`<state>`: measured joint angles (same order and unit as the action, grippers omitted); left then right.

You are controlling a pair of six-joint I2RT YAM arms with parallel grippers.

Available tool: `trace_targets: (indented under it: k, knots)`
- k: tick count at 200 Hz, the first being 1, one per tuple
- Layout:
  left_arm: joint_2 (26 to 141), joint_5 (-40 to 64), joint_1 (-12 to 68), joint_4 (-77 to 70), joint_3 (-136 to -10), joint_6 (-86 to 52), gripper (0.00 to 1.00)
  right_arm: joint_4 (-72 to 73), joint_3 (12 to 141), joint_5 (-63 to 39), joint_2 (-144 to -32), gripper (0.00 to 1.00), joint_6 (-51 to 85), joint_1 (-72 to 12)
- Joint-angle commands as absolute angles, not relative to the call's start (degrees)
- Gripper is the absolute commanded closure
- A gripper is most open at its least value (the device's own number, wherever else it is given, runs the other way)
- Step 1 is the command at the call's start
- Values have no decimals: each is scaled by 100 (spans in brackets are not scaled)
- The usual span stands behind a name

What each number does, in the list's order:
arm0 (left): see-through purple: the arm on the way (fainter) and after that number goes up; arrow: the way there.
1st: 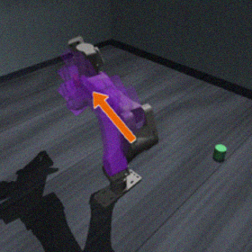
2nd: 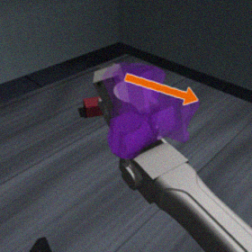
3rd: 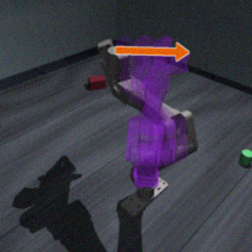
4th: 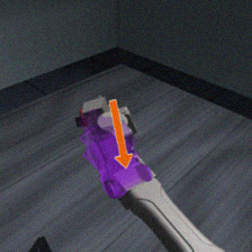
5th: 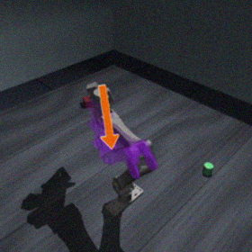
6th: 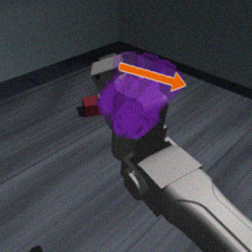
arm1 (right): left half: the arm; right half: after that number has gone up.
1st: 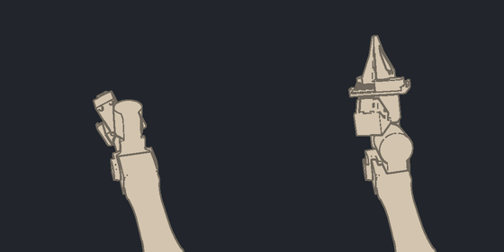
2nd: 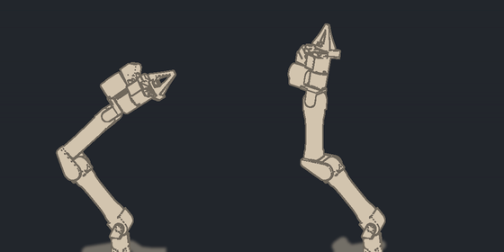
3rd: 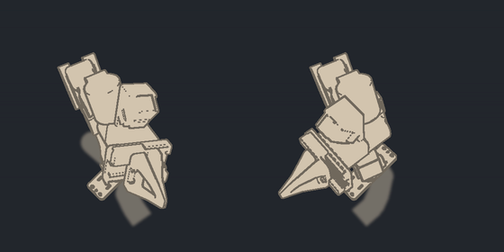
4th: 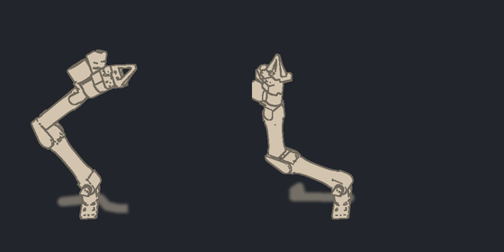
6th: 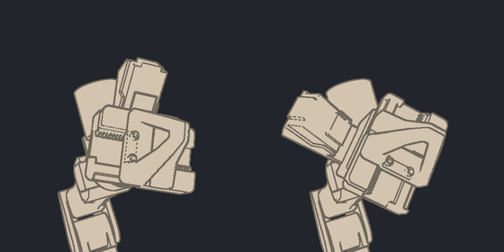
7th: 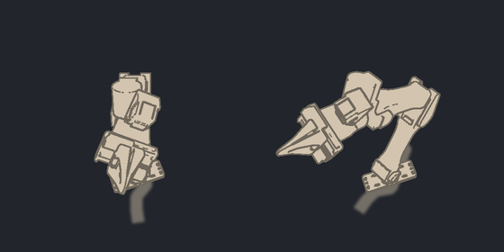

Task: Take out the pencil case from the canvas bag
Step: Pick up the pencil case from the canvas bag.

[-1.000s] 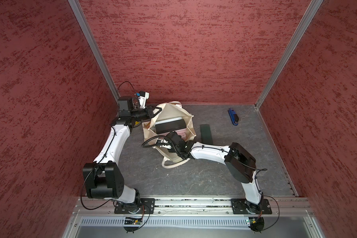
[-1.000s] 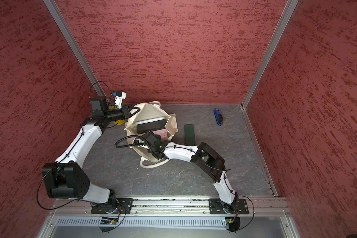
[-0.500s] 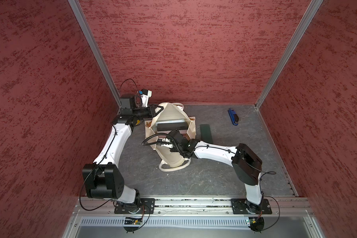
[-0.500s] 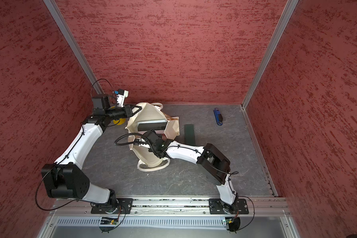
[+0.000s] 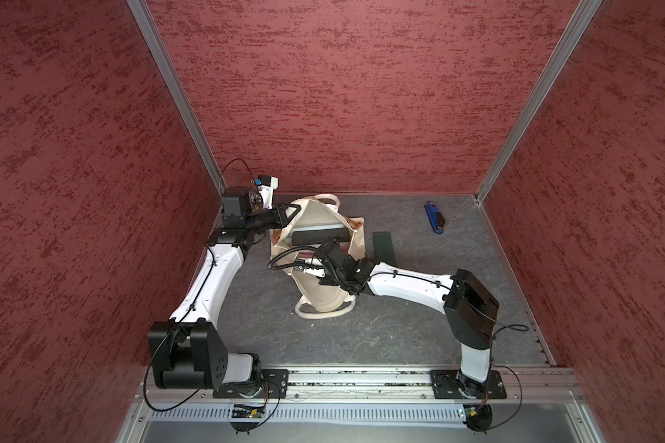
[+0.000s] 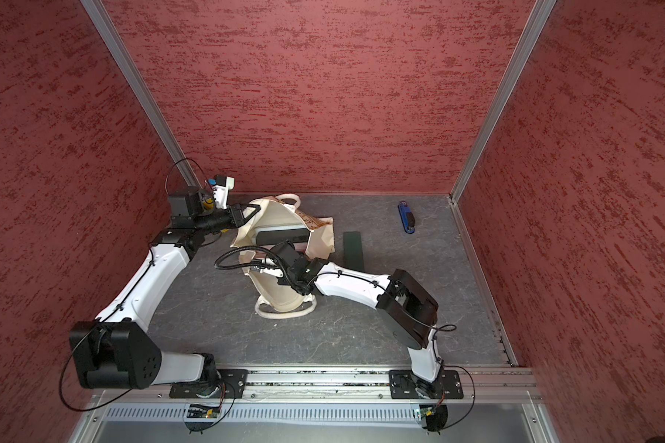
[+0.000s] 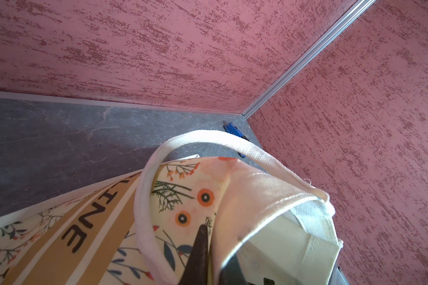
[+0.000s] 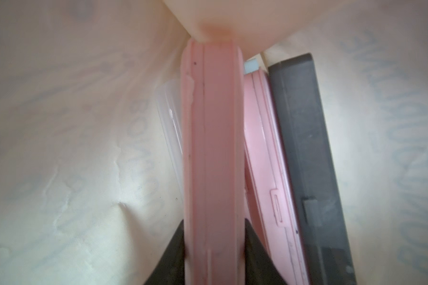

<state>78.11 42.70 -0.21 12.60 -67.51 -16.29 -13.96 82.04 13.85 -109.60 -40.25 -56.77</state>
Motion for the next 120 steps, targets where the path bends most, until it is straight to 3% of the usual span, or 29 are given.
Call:
trace_targets:
  k: [1, 59, 120]
  knots:
    - [7616, 3966, -88, 1061, -6668, -1784, 97, -1580, 8280, 1139, -10607, 100, -3627, -5651]
    - [7538, 3889, -97, 1077, -6636, -1778, 97, -1448, 8090, 995, -10268, 100, -3434, -5651]
    - [7567, 4025, -90, 1020, -6645, -1885, 97, -1296, 8077, 804, -10779, 100, -3047, -5574]
